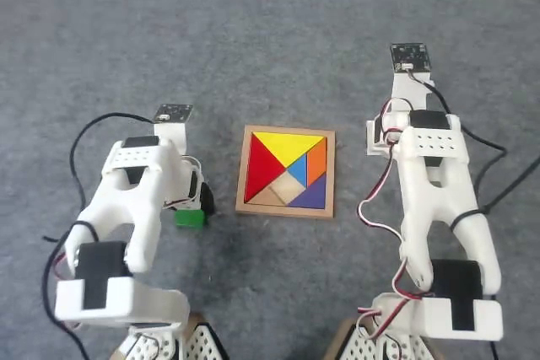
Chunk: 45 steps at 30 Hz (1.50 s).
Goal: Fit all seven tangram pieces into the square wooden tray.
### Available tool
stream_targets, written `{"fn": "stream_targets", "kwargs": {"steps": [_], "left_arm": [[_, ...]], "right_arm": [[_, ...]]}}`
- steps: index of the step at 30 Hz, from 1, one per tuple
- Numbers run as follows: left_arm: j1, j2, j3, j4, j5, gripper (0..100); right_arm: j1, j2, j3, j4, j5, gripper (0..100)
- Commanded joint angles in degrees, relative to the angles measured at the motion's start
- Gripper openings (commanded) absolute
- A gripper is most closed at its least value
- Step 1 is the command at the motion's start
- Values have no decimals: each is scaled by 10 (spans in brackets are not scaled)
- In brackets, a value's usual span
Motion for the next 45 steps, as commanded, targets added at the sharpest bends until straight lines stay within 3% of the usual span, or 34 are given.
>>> {"fn": "stream_targets", "kwargs": {"steps": [1,28,37,45], "left_arm": [[1,4,-18,4,10,203],[1,3,-13,10,11,76],[0,3,-80,75,9,9],[0,-20,-104,98,11,10]], "right_arm": [[0,-8,-5,-11,-2,28],[0,-8,-6,-11,-2,28],[0,-8,-6,-11,-1,28],[0,-8,-6,-11,-1,28]]}}
